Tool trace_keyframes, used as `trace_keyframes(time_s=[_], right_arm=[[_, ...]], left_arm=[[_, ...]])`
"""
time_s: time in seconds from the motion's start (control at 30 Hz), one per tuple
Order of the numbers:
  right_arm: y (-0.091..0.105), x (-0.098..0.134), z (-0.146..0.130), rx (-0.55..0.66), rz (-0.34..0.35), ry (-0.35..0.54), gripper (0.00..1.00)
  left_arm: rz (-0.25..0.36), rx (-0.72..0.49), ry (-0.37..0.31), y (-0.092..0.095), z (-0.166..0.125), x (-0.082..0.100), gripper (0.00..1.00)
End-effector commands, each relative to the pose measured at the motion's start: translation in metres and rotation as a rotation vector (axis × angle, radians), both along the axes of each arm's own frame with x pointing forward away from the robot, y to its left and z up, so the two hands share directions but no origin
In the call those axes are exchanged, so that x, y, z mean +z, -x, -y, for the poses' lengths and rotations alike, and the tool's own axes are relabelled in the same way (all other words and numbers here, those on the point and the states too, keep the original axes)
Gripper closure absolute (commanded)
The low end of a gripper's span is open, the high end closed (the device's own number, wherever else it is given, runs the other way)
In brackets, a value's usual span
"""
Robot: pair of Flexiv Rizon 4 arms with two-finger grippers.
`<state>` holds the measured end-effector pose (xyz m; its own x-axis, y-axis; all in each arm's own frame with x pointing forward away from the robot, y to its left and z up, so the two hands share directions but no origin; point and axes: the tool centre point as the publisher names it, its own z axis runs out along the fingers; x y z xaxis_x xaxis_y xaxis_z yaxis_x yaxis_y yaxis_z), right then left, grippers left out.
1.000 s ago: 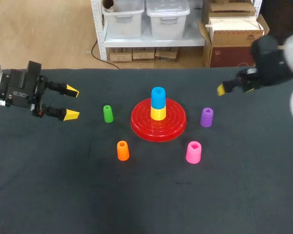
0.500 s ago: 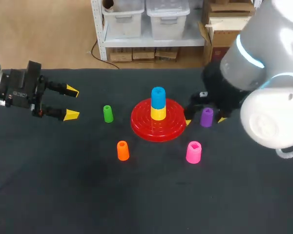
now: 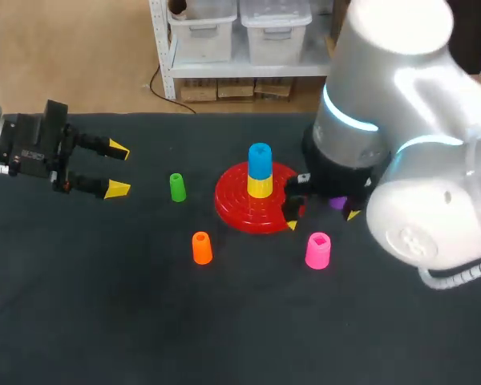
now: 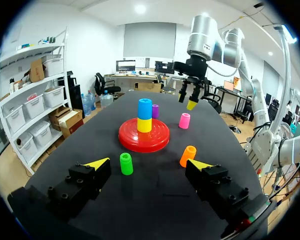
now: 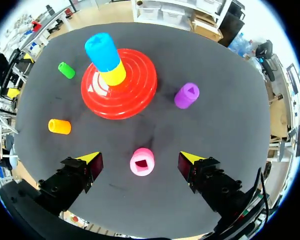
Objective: Pick up and stack the cylinders on the red base in this order: pink,purple,orange,green
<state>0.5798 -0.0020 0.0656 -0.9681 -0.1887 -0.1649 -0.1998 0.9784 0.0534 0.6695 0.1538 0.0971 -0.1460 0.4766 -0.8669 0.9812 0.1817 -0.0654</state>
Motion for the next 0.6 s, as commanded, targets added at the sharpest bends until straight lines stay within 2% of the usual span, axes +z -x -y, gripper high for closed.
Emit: trace_keyframes(time_s=[0.03,0.2,0.4,0.47,0.6], right_arm=[[0.014,-0.019,-0.005,-0.034,0.02,0.002,0.0],[0.018,-0.027,-0.008,-0.066,-0.024,-0.007,0.0],[0.014,-0.031,-0.006,-0.079,-0.05,0.026,0.0],[0.012,-0.031,-0.005,-0.089,-0.056,0.046,0.06],[0.008,-0.03,-0.001,-0.109,-0.062,0.064,0.43]], left_arm=[[0.0,0.0,-0.002,0.0,0.0,0.0,0.0],[0.0,0.0,-0.002,0.0,0.0,0.0,0.0],[0.0,0.0,-0.002,0.0,0.0,0.0,0.0],[0.0,0.0,-0.002,0.0,0.0,0.0,0.0],[0.0,0.0,-0.002,0.0,0.0,0.0,0.0]])
